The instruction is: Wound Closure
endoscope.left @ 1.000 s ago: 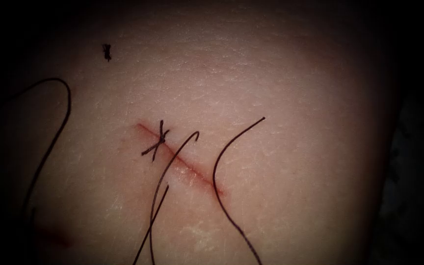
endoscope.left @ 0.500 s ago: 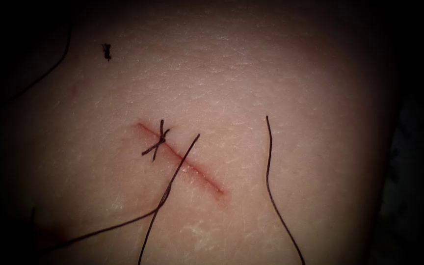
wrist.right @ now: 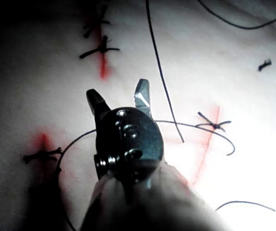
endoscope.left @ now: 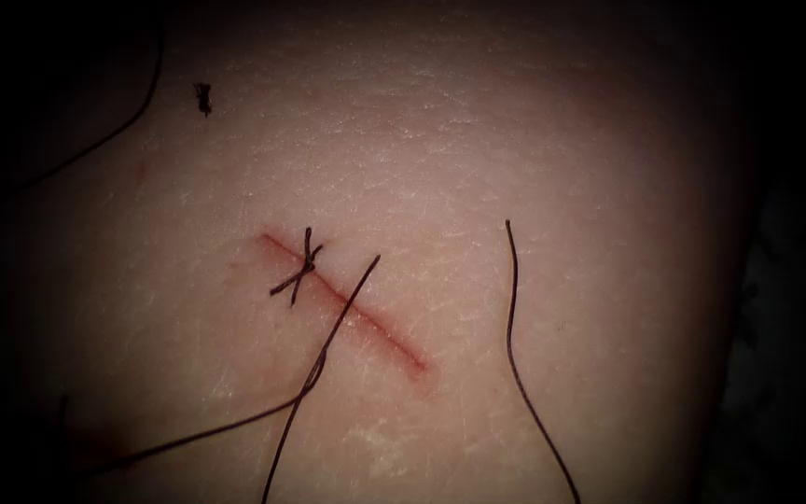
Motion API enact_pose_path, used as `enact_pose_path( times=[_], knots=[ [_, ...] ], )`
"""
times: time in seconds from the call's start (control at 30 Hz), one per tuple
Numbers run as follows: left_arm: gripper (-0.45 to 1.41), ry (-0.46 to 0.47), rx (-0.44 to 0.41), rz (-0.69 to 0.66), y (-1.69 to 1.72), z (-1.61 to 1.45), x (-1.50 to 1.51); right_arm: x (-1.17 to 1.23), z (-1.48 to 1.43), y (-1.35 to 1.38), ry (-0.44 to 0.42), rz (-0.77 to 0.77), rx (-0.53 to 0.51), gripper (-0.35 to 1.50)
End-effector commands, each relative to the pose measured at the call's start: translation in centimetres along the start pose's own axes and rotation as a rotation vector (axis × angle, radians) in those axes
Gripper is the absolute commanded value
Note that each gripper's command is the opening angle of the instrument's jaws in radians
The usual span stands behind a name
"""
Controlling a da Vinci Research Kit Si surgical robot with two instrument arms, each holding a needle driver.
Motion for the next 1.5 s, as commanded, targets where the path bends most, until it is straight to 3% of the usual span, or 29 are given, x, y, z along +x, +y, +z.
enact_pose_path(
  times=[0.03, 0.13, 0.33, 0.73, 0.93, 1.33, 1.5],
  knots=[
    [-0.45, -0.002, 0.004, -0.003, 0.03, -0.05, -0.12, -0.19, 0.20, 0.00, -0.020, -0.005, 0.001, 1.38],
    [-0.45, -0.008, -0.019, -0.003, 0.05, -0.07, -0.17, -0.45, 0.45, 0.05, -0.073, -0.020, 0.010, 1.38],
    [-0.45, -0.041, -0.166, 0.002, 0.04, -0.09, -0.30, -0.72, 0.70, 0.16, -0.106, -0.049, -0.024, 1.36],
    [-0.45, -0.054, -0.225, 0.004, 0.03, -0.09, -0.34, -0.95, 0.65, 0.37, -0.137, -0.070, -0.035, 1.31],
    [-0.45, -0.054, -0.226, 0.003, 0.04, -0.09, -0.34, -1.12, 0.83, 0.45, -0.227, -0.092, -0.082, 1.30],
    [-0.45, -0.056, -0.234, 0.002, 0.06, -0.10, -0.34, -1.44, 1.26, 0.35, -0.262, -0.125, -0.097, 1.23],
    [-0.45, -0.056, -0.233, 0.002, 0.06, -0.10, -0.34, -1.54, 1.34, 0.44, -0.262, -0.101, -0.104, 1.04]
  ],
)
